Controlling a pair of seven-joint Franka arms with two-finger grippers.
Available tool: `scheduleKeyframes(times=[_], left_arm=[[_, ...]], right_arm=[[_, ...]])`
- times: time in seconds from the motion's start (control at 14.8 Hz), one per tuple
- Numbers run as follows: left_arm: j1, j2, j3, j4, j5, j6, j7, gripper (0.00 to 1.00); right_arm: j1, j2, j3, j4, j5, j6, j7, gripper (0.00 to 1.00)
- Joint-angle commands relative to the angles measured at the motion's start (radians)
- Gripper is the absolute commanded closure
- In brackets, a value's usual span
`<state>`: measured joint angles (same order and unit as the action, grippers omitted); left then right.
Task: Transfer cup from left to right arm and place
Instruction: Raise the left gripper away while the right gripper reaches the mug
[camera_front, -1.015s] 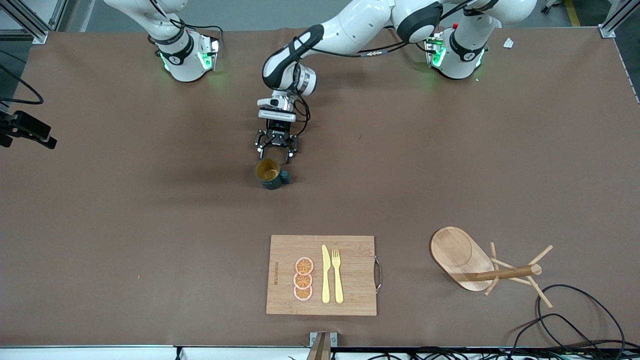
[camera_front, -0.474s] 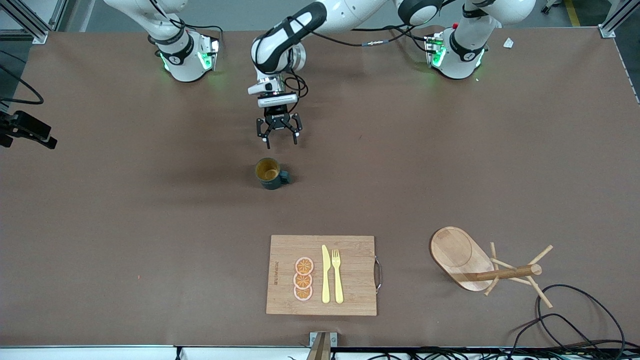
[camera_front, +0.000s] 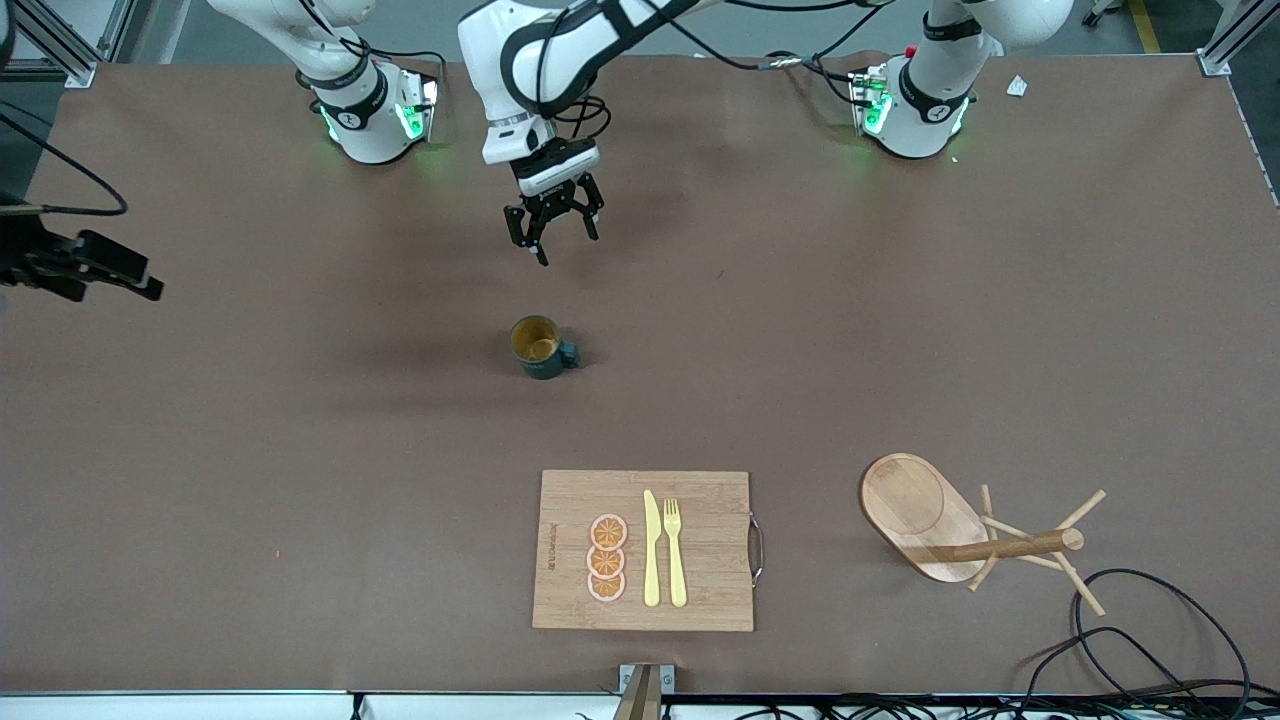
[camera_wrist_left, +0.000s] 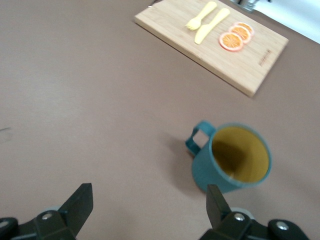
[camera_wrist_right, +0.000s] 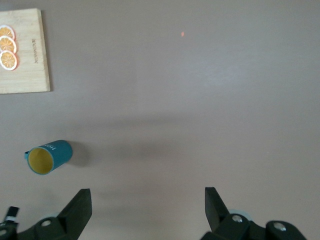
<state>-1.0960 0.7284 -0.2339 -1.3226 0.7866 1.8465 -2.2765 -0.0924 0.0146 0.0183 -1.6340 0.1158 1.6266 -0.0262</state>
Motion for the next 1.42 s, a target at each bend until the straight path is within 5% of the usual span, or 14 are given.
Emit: scheduleKeyframes(times=[0.0, 0.27, 0.74, 1.08, 1.35], left_arm=[[0.076, -0.096, -0.002, -0.041, -0.111, -0.016, 0.093, 0.00], [0.275, -0.216, -0.013, -0.041, -0.333, -0.047, 0.392, 0.00], [0.690, -0.366, -0.021, -0.032, -0.640, -0.119, 0.856, 0.00], [0.858, -0.467, -0.021, -0.032, -0.688, -0.202, 1.162, 0.00], [1.004, -0.564, -0.015, -0.032, -0.751, -0.286, 1.518, 0.00]], right_arm=[[0.084, -0.013, 0.005, -0.088, 0.012, 0.068, 0.118, 0.00], [0.225, 0.010, 0.006, -0.240, 0.012, 0.261, 0.299, 0.00], [0.459, 0.185, 0.005, -0.337, 0.013, 0.553, 0.561, 0.00], [0.579, 0.295, 0.005, -0.449, 0.012, 0.809, 0.667, 0.00], [0.592, 0.305, 0.005, -0.469, 0.012, 0.816, 0.675, 0.00]])
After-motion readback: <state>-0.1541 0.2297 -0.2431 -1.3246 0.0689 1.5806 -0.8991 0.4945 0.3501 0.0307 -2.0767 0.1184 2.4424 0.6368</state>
